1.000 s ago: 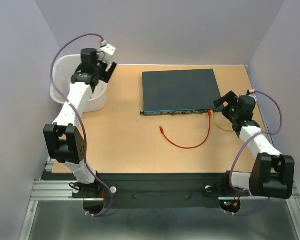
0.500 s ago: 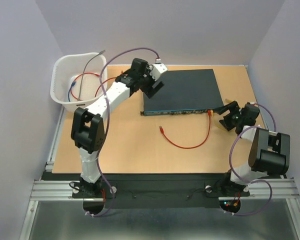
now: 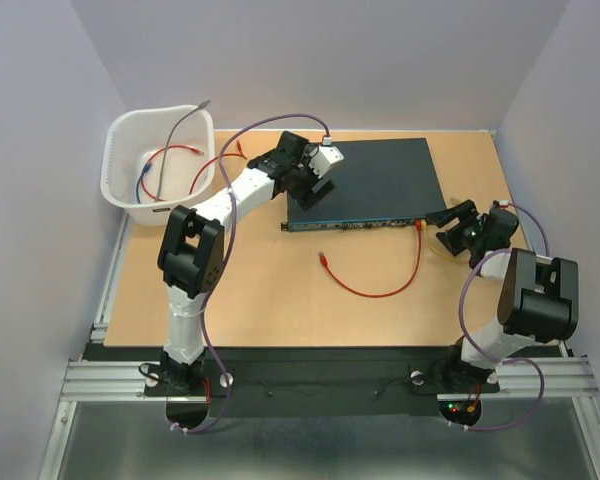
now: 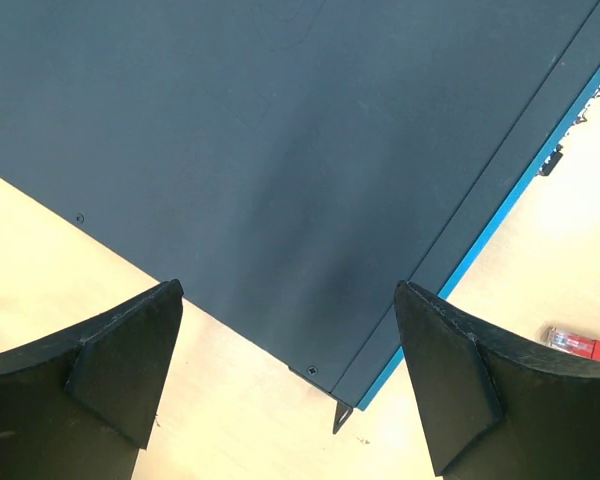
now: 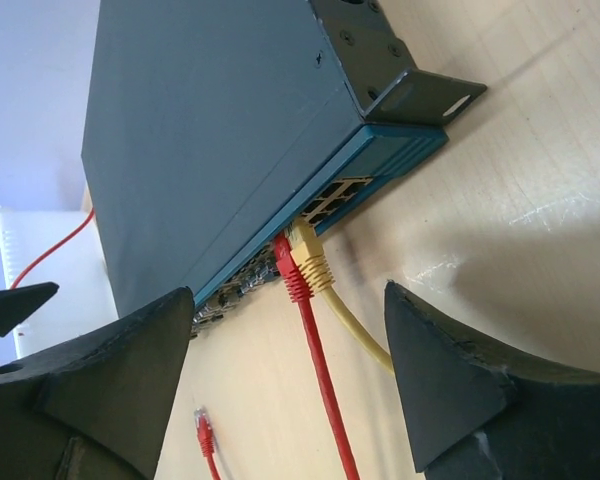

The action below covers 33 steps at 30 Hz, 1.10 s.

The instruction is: Pull the plug from the switch port

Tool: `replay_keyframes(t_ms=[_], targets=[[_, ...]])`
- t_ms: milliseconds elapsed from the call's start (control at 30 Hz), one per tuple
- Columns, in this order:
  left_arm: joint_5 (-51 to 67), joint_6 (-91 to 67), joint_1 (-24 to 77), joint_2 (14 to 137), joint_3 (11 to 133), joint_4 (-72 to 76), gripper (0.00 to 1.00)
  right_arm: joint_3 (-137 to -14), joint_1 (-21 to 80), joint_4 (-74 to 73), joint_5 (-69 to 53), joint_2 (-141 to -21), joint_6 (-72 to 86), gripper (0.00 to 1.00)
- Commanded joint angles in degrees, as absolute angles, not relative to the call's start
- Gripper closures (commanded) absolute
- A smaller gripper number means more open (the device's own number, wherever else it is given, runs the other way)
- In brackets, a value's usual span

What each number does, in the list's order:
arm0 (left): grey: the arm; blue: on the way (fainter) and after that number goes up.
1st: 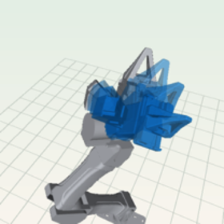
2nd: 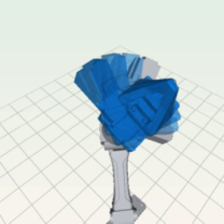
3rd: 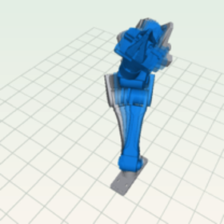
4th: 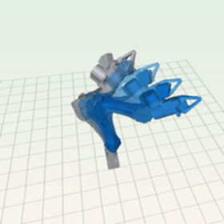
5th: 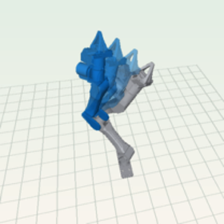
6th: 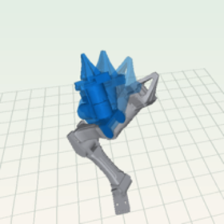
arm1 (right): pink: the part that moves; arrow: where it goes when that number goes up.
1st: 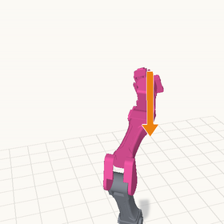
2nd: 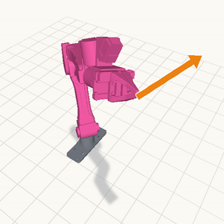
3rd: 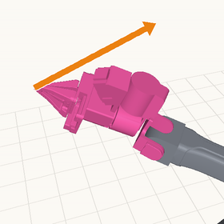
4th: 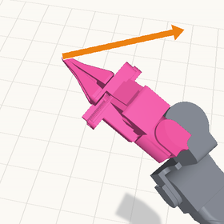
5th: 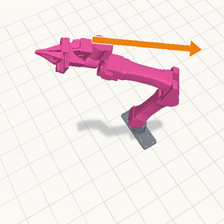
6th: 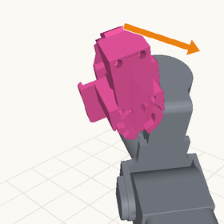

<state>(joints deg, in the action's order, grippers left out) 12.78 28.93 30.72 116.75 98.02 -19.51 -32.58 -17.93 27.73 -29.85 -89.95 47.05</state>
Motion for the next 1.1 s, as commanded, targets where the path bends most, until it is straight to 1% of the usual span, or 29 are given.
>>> replay_keyframes(t_ms=[0, 100, 133, 267, 333, 433, 633, 667, 700, 1067], targets=[[13.8, 29.5, 30.7, 114.7, 100.1, -19.2, 0.01, -30.9, -18.1, 33.7, -31.0, -91.3, 47.9, 0.2], [14.8, 29.0, 30.7, 115.7, 100.6, -19.2, 0.01, -30.4, -18.1, 35.7, -31.7, -92.3, 48.7, 0.23], [15.5, 28.7, 30.7, 116.5, 100.6, -19.1, 0.01, -30.2, -18.1, 36.3, -32.4, -93.0, 49.2, 0.27], [15.9, 27.7, 31.5, 118.3, 100.5, -18.6, 0.01, -29.9, -18.0, 39.4, -34.2, -94.2, 50.9, 0.35], [15.5, 27.3, 31.6, 119.3, 100.4, -17.9, 0.01, -29.8, -18.0, 40.3, -33.8, -94.7, 51.5, 0.35], [14.2, 27.4, 31.6, 120.4, 99.7, -16.9, 0.01, -31.2, -18.0, 41.0, -32.7, -96.1, 51.6, 0.38], [13.6, 27.2, 31.6, 120.9, 99.4, -16.6, 0.01, -33.8, -18.0, 42.9, -31.3, -101.6, 52.6, 0.48], [13.5, 27.2, 31.7, 120.9, 99.4, -16.5, 0.01, -34.1, -18.0, 43.7, -31.2, -102.0, 52.8, 0.51], [13.5, 27.3, 31.6, 120.8, 99.4, -16.4, 0.01, -34.1, -18.0, 44.2, -31.3, -102.6, 53.2, 0.53], [13.2, 27.2, 31.8, 121.2, 98.8, -16.2, 0.01, -35.5, -18.0, 50.4, -33.8, -106.0, 56.2, 0.57]])
